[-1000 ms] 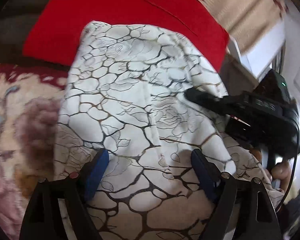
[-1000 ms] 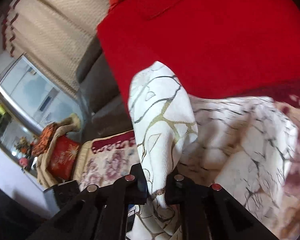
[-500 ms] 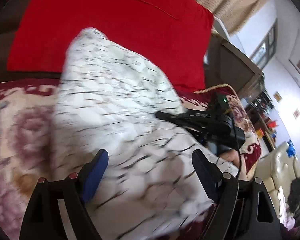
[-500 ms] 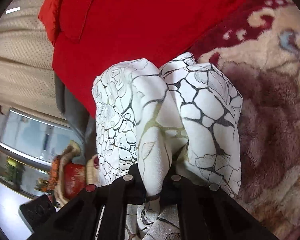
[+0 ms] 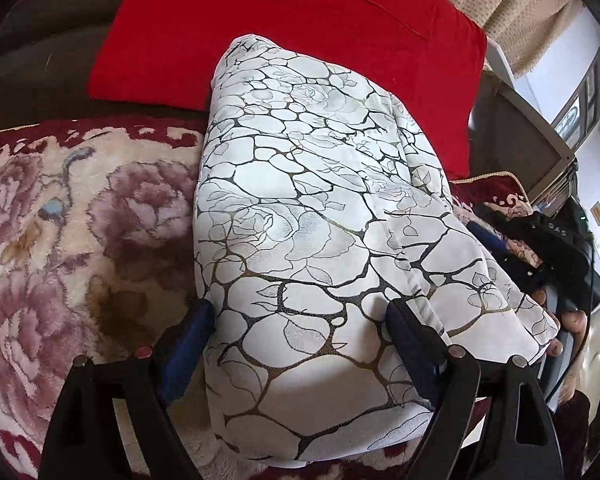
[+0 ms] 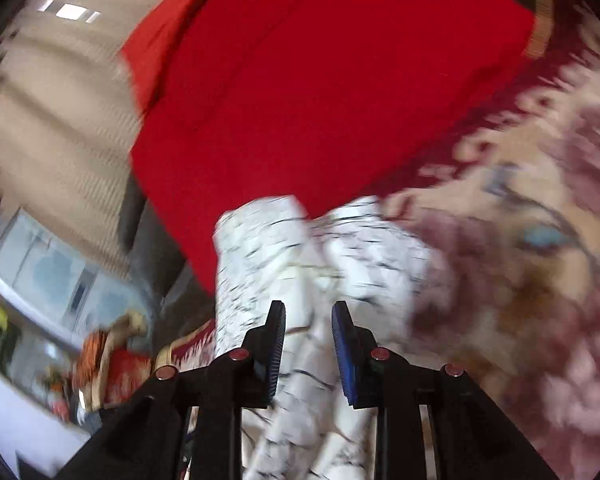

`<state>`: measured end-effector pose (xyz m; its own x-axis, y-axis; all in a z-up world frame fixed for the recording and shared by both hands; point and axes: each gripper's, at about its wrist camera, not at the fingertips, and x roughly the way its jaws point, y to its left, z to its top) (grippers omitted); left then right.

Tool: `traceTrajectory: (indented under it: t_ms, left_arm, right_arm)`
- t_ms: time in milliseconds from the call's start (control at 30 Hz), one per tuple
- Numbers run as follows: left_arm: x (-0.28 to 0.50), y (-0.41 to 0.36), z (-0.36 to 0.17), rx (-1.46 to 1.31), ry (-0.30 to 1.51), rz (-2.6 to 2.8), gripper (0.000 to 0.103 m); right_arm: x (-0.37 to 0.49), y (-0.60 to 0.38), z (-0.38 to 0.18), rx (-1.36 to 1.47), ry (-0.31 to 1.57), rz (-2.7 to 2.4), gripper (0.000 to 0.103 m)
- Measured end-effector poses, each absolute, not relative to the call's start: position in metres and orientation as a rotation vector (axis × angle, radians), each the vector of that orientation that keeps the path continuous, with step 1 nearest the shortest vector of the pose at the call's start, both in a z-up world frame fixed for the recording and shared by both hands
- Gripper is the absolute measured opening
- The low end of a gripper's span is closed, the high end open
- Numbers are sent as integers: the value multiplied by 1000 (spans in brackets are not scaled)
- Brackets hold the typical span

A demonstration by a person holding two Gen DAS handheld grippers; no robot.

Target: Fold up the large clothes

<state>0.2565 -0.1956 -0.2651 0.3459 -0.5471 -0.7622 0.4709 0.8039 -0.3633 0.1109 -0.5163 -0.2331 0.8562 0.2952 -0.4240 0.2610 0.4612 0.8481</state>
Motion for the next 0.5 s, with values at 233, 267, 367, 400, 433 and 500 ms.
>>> traceTrajectory:
  t_ms: [233,267,367,400,433,500]
  left_arm:
    - [256,-188,-267,-87,1013,-679,88]
    - [256,-188,-268,-85,1010,-682,88]
    - [260,-185,-274,-99,1016,-680,89]
    - [262,-183,-275,-111,1017,-681,89]
    - [262,-180,-277,-126,1014,-687,89]
    - [262,-178,-279,-133,1005,-702,89]
  right_arm:
    - [133,-516,-262,1281,606,73,28]
    - [139,-509,-262,1292,600,98,27]
    - [161,-488,-261,1335,600,220,28]
    - [169,-480,-259,1341,588,266,28]
    - [176,-474,-259,1368,575,325,28]
    - [188,-463,-259,1429,545,466,27]
